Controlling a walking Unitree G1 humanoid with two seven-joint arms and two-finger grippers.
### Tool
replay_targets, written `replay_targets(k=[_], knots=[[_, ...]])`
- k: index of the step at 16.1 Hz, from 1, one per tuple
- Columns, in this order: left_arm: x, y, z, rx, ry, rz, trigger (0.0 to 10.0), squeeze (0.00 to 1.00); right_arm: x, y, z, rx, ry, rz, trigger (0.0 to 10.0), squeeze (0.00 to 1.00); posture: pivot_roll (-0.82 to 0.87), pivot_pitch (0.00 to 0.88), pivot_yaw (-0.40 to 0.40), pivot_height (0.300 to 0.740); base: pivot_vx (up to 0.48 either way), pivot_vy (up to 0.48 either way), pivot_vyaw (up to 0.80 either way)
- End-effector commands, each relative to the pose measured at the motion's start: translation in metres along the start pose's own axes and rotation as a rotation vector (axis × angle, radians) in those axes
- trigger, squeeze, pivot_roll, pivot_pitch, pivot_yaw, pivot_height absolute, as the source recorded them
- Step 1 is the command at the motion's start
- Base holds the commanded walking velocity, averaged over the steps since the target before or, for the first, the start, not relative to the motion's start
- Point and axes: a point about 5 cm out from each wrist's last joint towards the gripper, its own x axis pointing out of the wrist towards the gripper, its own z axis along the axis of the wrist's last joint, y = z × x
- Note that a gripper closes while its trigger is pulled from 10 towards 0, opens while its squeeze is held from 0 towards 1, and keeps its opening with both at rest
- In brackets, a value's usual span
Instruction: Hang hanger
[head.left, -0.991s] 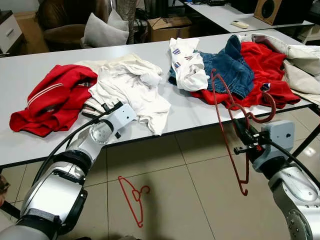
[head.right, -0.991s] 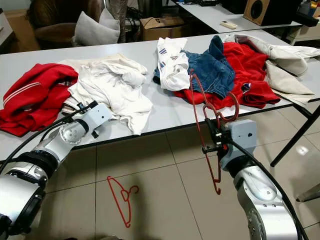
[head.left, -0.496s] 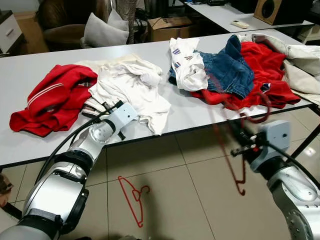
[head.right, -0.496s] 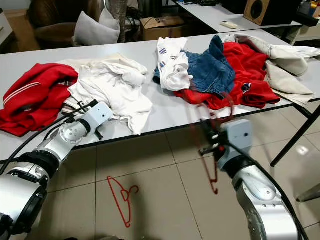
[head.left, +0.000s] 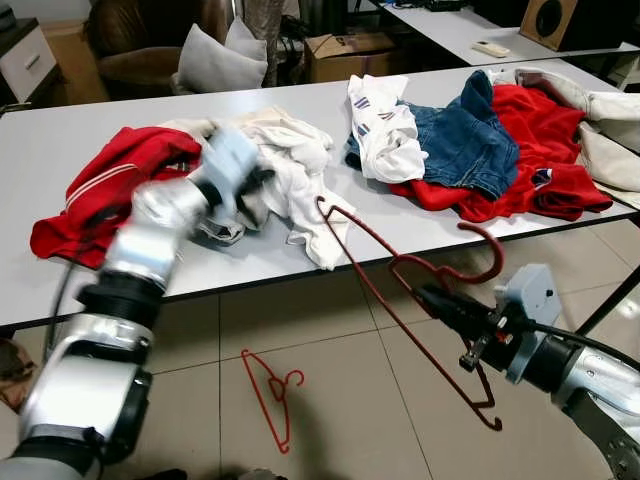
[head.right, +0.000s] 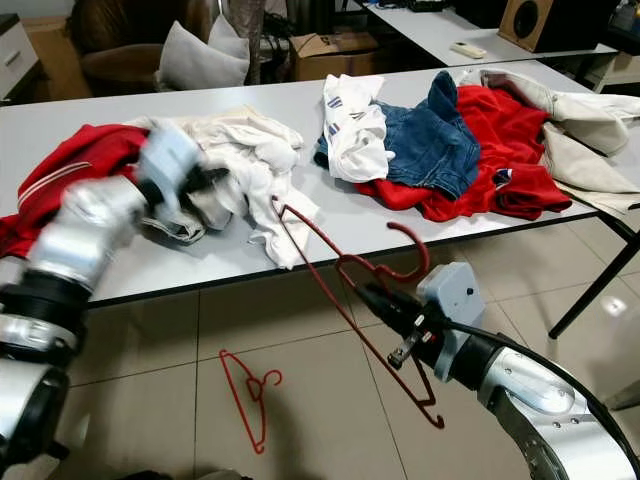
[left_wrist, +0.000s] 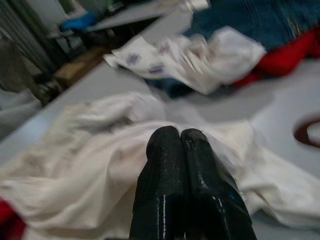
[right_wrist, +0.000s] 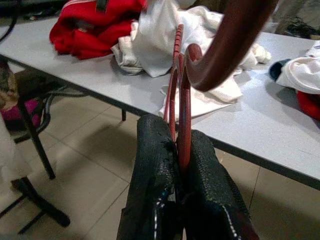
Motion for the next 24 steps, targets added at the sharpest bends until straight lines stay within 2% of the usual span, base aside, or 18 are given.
replay_targets(k=[1, 3, 7, 9, 10, 11, 12, 13, 14, 15, 17, 19, 21, 23, 24], knots=[[-0.002, 0.006, 0.016, 0.010, -0.034, 0.002, 0.0, 0.00, 0.003, 0.001, 0.001, -0.018, 0.002, 0.017, 10.0, 0.00, -0.15, 0.000, 0.054, 0.710, 0.000, 0.000, 0.00], [-0.007, 0.005, 0.029, 0.061, -0.058, -0.039, 0.0, 0.00, 0.014, 0.004, 0.004, -0.038, -0.017, 0.032, 10.0, 0.00, -0.13, 0.000, 0.054, 0.710, 0.000, 0.000, 0.00], [-0.015, -0.008, 0.038, 0.093, -0.061, -0.080, 0.0, 0.00, 0.023, 0.006, 0.010, -0.053, -0.053, 0.048, 10.0, 0.00, -0.11, 0.000, 0.056, 0.710, 0.000, 0.000, 0.00], [-0.015, -0.009, 0.052, 0.140, -0.139, -0.069, 0.0, 0.00, 0.022, 0.003, 0.013, -0.067, -0.059, 0.044, 10.0, 0.00, -0.11, 0.000, 0.057, 0.710, 0.000, 0.000, 0.00], [-0.016, -0.008, 0.067, 0.104, -0.220, -0.060, 0.0, 0.00, 0.022, 0.002, 0.014, -0.071, -0.063, 0.040, 10.0, 0.00, -0.11, 0.000, 0.057, 0.710, 0.000, 0.000, 0.00], [-0.018, -0.004, 0.082, 0.081, -0.296, -0.029, 0.0, 0.00, 0.022, 0.000, 0.015, -0.075, -0.069, 0.031, 10.0, 0.00, -0.12, 0.000, 0.063, 0.710, 0.000, 0.000, 0.00], [-0.021, 0.007, 0.097, 0.080, -0.372, 0.047, 0.0, 0.00, 0.022, -0.002, 0.016, -0.079, -0.075, 0.017, 10.0, 0.00, -0.12, 0.000, 0.063, 0.710, 0.000, 0.000, 0.00], [-0.025, 0.018, 0.102, 0.110, -0.387, 0.136, 0.0, 0.00, 0.022, -0.003, 0.017, -0.081, -0.076, 0.011, 10.0, 0.00, -0.12, 0.000, 0.063, 0.710, 0.000, 0.000, 0.00], [-0.029, 0.031, 0.096, 0.181, -0.331, 0.218, 0.0, 0.00, 0.021, -0.004, 0.015, -0.089, -0.070, -0.004, 10.0, 0.00, -0.12, 0.000, 0.068, 0.710, 0.000, 0.000, 0.00], [-0.031, 0.036, 0.093, 0.198, -0.312, 0.251, 0.0, 0.00, 0.020, -0.005, 0.015, -0.093, -0.068, -0.012, 10.0, 0.00, -0.12, 0.000, 0.068, 0.710, 0.000, 0.000, 0.00], [-0.040, 0.051, 0.089, 0.248, -0.286, 0.313, 0.0, 0.00, 0.015, -0.019, 0.014, -0.101, -0.073, -0.112, 10.0, 0.00, -0.12, 0.000, 0.072, 0.710, 0.000, 0.000, 0.00], [-0.040, 0.052, 0.085, 0.257, -0.276, 0.304, 0.0, 0.00, 0.014, -0.033, 0.018, -0.084, -0.111, -0.210, 10.0, 0.00, -0.12, 0.000, 0.073, 0.710, 0.000, 0.000, 0.00], [-0.036, 0.053, 0.076, 0.268, -0.248, 0.310, 0.0, 0.00, 0.012, -0.062, 0.018, -0.075, -0.137, -0.375, 10.0, 0.00, -0.13, 0.000, 0.084, 0.710, 0.000, 0.000, 0.00], [-0.033, 0.057, 0.071, 0.273, -0.225, 0.345, 0.0, 0.00, 0.002, -0.106, 0.013, -0.128, -0.073, -0.591, 10.0, 0.00, -0.13, 0.000, 0.089, 0.710, 0.000, 0.000, 0.00], [-0.033, 0.059, 0.071, 0.272, -0.225, 0.366, 0.0, 0.00, -0.003, -0.119, 0.017, -0.139, -0.083, -0.655, 10.0, 0.00, -0.13, 0.000, 0.087, 0.710, 0.000, 0.000, 0.00]])
